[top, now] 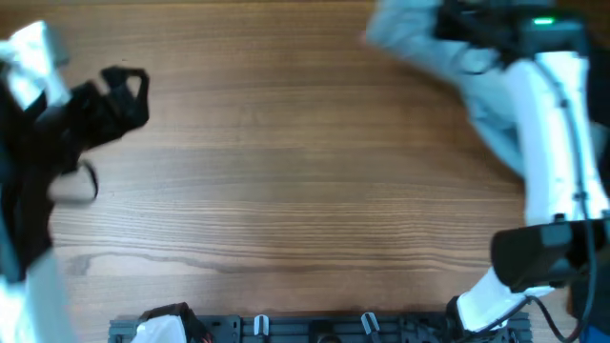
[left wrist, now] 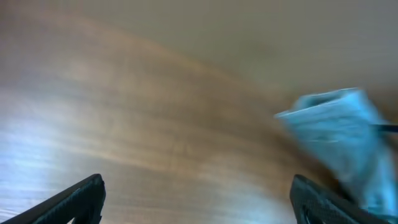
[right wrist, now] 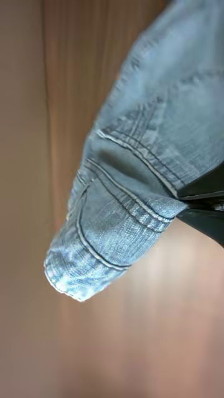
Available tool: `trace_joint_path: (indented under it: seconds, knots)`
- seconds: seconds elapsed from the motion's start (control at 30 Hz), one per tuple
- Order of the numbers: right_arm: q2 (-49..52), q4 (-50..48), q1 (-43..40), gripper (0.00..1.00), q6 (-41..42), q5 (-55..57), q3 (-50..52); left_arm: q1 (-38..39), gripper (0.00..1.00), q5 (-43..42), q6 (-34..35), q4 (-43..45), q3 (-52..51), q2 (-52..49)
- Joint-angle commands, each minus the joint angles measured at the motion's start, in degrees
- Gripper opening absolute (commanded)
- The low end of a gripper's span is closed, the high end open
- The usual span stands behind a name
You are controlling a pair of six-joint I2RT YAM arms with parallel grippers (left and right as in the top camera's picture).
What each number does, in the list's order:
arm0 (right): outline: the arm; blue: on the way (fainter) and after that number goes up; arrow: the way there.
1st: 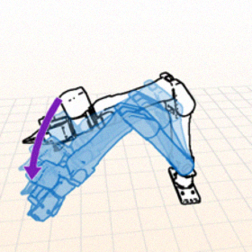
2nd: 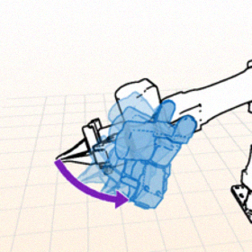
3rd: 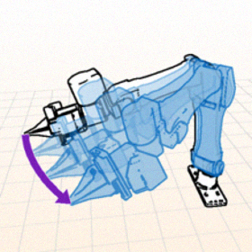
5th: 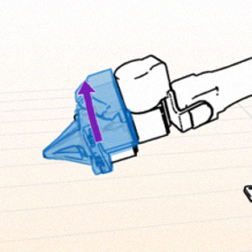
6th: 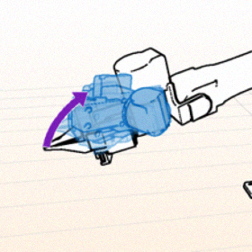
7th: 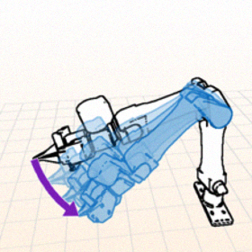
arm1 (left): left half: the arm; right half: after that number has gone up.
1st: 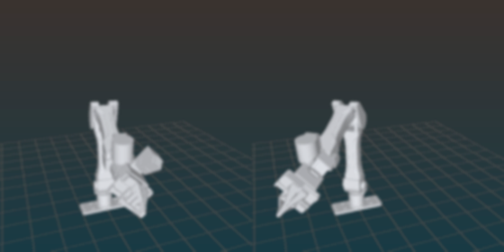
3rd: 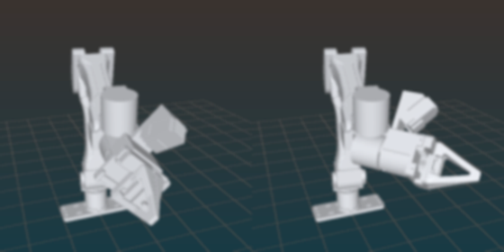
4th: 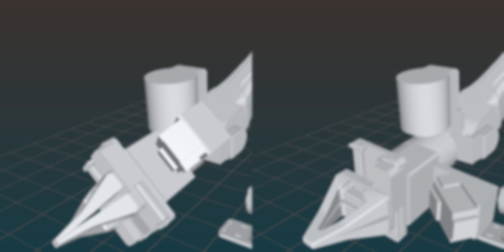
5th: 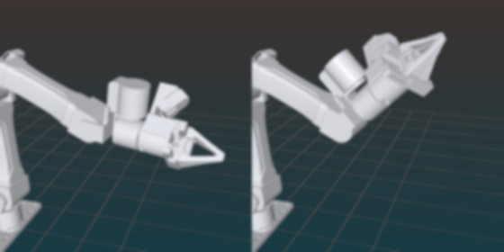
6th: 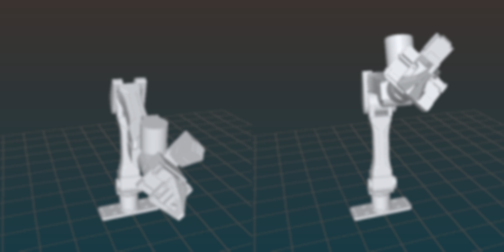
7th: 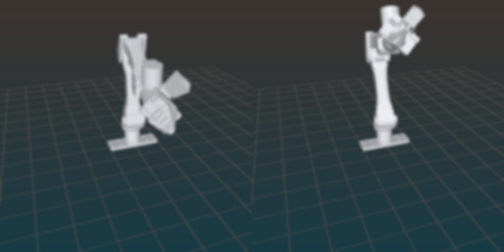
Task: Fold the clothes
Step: 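Pull the jeans onto the table center and grasp the waistband with the left gripper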
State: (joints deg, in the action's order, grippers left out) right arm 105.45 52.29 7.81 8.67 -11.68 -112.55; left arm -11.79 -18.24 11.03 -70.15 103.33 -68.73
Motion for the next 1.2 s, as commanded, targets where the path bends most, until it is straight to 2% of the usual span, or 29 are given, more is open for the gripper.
trace_joint_path:
  seconds: [0.0, 0.13, 0.17, 0.3, 0.37, 0.47, 0.57, 0.73, 0.8, 0.83, 0.97, 1.17]
  knots:
    - [3.61, -0.72, 14.14, 0.04, -1.14, -2.25, 2.43, -0.98, 0.95, 3.08, -1.99, -2.12, 0.55, 3.69]
    - [8.94, -0.37, 27.34, 0.05, -0.98, 2.75, 2.86, -0.98, 0.95, 9.55, -1.99, -6.16, 0.55, 4.98]
    - [9.49, -0.44, 29.22, 0.12, -0.96, 5.31, 2.86, -0.98, 0.95, 10.03, -1.99, -7.13, 0.55, 4.98]
    - [7.63, -0.35, 30.58, 0.62, 2.91, 19.67, 2.54, -0.96, 0.95, 9.97, -1.99, -10.73, 0.55, 3.39]
    - [5.64, 0.74, 27.69, 0.72, 4.04, 21.33, 2.51, -0.96, 0.95, 9.2, -1.99, -11.91, 0.55, 2.08]
    - [2.4, 3.85, 18.8, 0.89, 6.71, 19.37, 2.54, -0.74, 0.95, 4.42, -2.03, -13.57, 0.5, -1.33]
    - [2.51, 7.19, 7.8, 0.93, 6.69, 10.54, 2.56, 0.46, 0.93, 4.13, -2.01, -15.82, 0.42, -5.7]
    - [8.17, 11.52, -5.51, 0.91, 5.35, 2.14, 2.56, 3.45, 0.69, 4.13, -2.01, -14.73, -1.68, -15.28]
    - [10.88, 13.66, -8.17, 0.91, 4.59, 2.14, 2.58, 4.63, 0.64, 4.13, -1.99, -13.75, -2.67, -19.78]
    - [12.41, 15.34, -9.35, 0.9, 3.5, 2.14, 2.58, 5.27, 0.64, 4.13, -1.99, -13.33, -3.13, -22.32]
    - [17.75, 18.86, -12.26, 0.89, 1.68, 2.16, 2.6, 6.73, 0.76, 4.13, -1.75, -11.39, -4.13, -29.9]
    - [24.2, 21.84, -15.21, 0.87, -0.22, 5.95, 2.82, 7.19, 0.8, 4.17, -1.84, -10.4, -4.83, -37.4]
